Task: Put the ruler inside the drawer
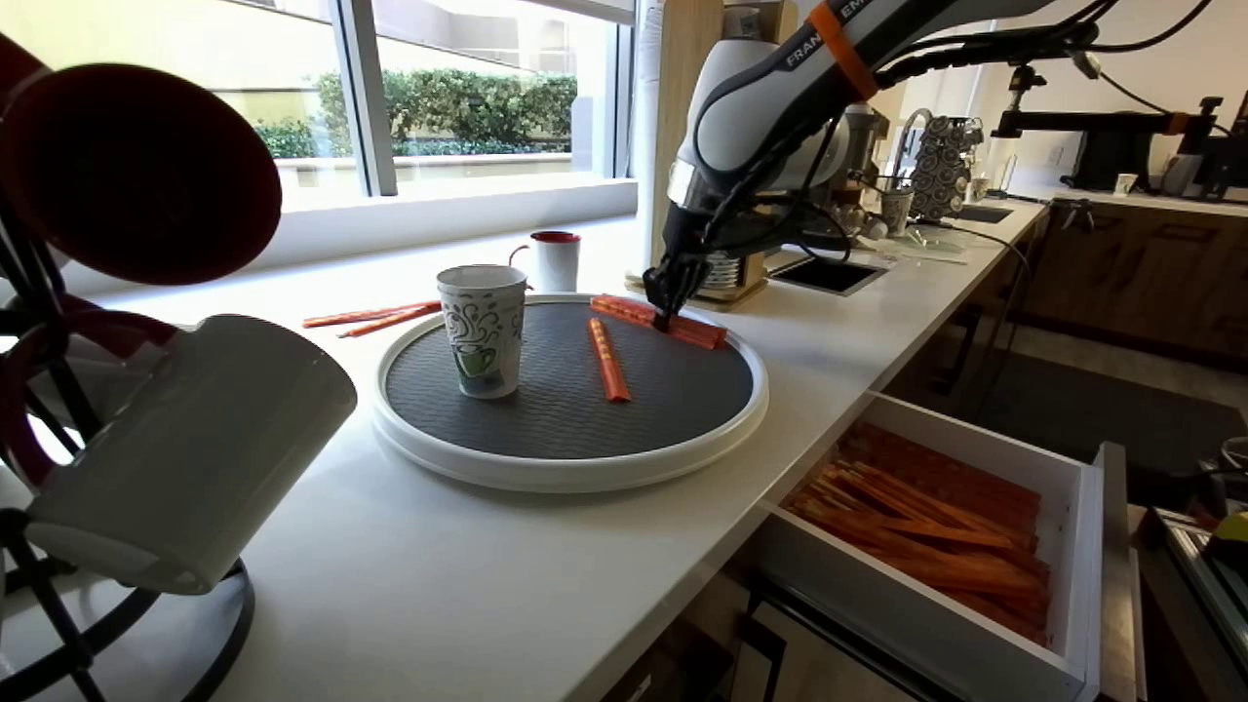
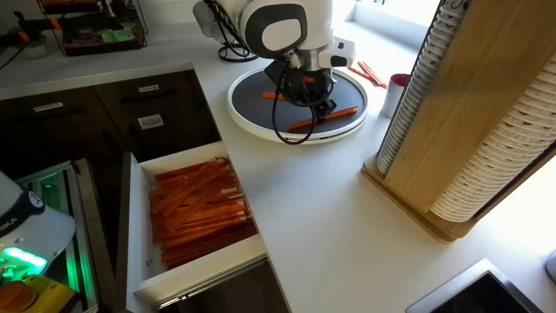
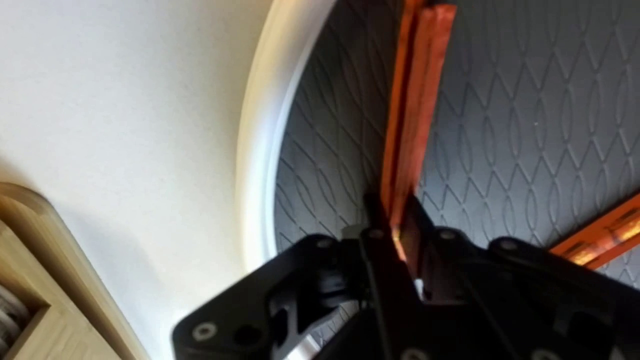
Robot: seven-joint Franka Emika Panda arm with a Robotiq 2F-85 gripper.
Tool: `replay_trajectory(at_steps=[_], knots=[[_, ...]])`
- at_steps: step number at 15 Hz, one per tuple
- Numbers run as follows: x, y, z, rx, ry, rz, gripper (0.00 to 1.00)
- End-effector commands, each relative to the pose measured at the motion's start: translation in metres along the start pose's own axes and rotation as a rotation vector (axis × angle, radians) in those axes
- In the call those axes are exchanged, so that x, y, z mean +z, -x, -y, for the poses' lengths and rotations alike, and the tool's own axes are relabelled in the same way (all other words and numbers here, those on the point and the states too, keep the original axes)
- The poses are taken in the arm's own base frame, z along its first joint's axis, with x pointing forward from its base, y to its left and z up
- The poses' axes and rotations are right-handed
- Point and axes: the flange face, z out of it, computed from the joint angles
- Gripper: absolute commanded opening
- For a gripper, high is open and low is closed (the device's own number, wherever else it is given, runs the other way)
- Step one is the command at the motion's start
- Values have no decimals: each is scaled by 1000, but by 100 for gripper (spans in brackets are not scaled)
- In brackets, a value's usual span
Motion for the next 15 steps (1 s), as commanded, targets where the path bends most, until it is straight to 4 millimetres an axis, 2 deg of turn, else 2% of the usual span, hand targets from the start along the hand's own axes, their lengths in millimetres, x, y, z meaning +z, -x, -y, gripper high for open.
replay_trajectory(at_steps=[1, 5, 9, 13, 15], knots=[[-2, 2, 6, -6, -22, 23, 2], [-27, 14, 17, 3, -44, 30, 3], [-59, 41, 24, 46, -37, -14, 3], [-78, 86, 24, 199, -35, -70, 3], [-81, 108, 25, 246, -8, -172, 3]])
